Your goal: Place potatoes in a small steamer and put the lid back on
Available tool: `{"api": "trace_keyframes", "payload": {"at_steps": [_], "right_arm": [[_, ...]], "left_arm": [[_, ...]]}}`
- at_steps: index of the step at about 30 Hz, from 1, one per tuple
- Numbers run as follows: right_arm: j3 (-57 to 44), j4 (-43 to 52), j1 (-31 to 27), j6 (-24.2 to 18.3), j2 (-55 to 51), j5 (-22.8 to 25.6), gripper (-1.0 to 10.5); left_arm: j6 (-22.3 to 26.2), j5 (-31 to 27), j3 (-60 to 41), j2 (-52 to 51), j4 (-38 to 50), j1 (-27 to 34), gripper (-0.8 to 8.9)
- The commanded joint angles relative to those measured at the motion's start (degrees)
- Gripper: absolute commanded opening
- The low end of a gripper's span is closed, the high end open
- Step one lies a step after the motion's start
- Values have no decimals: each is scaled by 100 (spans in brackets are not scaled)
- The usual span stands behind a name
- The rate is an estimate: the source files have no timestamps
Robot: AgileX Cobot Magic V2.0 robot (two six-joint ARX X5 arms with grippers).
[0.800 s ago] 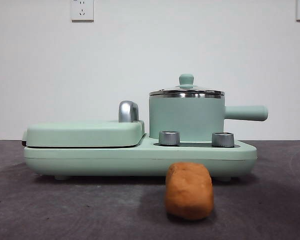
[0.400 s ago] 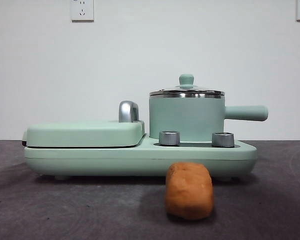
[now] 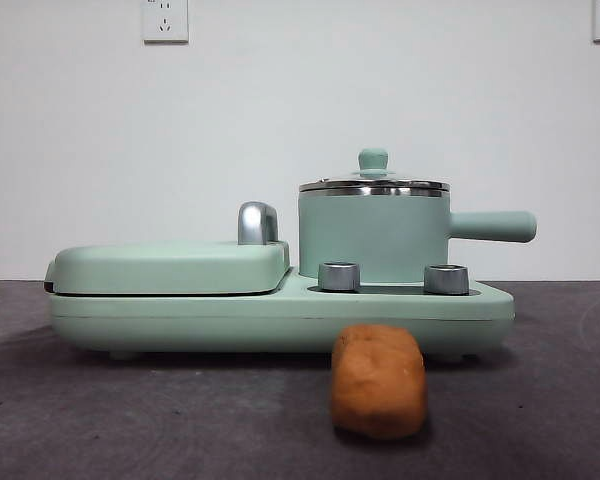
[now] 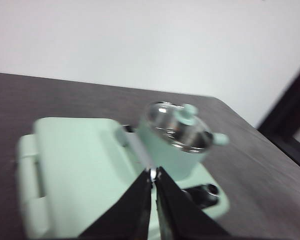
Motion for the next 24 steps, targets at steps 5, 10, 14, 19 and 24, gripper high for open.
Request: {"api": "trace_keyframes", "payload": {"at_steps": [5,10,14,19,24], "right_arm": [[1307,-1034,0,-297,1069,-1036,10],[1827,-1290,0,-507,1613,-1309,10],[1867,-1318,0,-503,1683,-1303,11],[1867,-1421,0,-498,1681,-1294,56],[1867,-1504,0,-461,1681,-1266,348]], "left_arm": [[199,1113,1005,717,-579,-175,15],[201,1453,1250,901,-782,-284,30],[201,1453,1250,901,-844,-286,32],[199,1453,1250,901,-839,-286,138],[199,1453,1250,901,-837,-286,423]]}}
